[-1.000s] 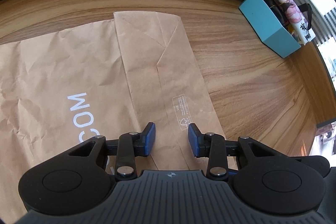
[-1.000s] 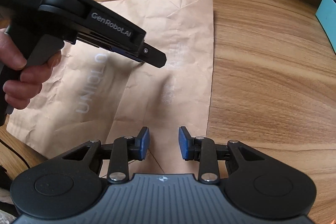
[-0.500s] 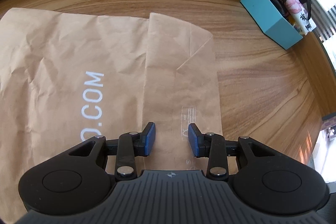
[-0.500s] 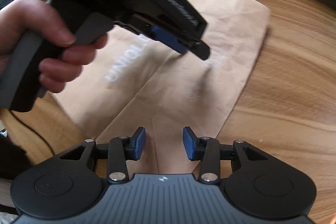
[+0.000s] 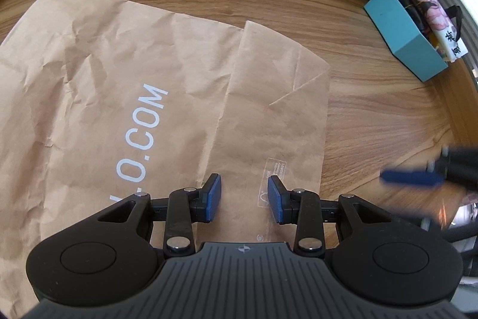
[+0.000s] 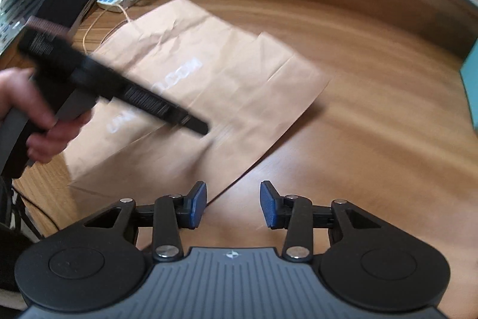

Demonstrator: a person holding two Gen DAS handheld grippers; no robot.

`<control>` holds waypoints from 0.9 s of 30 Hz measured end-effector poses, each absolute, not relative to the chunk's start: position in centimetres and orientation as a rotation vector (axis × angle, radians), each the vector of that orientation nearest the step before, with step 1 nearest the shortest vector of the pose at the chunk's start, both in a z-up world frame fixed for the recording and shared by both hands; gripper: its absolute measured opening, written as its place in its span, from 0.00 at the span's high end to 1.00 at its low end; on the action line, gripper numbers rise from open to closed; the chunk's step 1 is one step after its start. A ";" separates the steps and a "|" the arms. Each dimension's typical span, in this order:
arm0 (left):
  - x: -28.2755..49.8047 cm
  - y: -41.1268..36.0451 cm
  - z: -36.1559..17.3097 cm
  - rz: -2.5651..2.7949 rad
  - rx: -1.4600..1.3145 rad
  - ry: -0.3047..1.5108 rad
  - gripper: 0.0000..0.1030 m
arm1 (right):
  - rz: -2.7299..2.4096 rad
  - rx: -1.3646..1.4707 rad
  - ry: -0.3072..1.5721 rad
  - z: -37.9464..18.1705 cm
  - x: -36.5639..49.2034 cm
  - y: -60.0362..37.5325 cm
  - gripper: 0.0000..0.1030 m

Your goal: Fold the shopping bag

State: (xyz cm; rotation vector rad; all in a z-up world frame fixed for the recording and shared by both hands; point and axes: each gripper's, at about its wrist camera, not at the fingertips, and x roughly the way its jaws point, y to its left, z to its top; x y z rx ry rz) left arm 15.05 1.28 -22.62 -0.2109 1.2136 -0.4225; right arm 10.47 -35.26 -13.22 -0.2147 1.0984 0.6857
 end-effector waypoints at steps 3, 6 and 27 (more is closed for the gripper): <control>14.7 1.1 -22.5 -0.410 -0.205 1.211 0.63 | 0.732 -0.268 1.071 -12.9 13.3 -37.0 0.56; 14.2 0.8 -22.4 -0.393 -0.196 1.205 0.63 | 0.767 -0.295 1.058 -13.1 15.8 -37.8 0.56; 13.1 0.6 -22.4 -0.300 -0.241 1.188 0.63 | 0.900 -0.359 1.086 -16.4 20.0 -34.4 0.49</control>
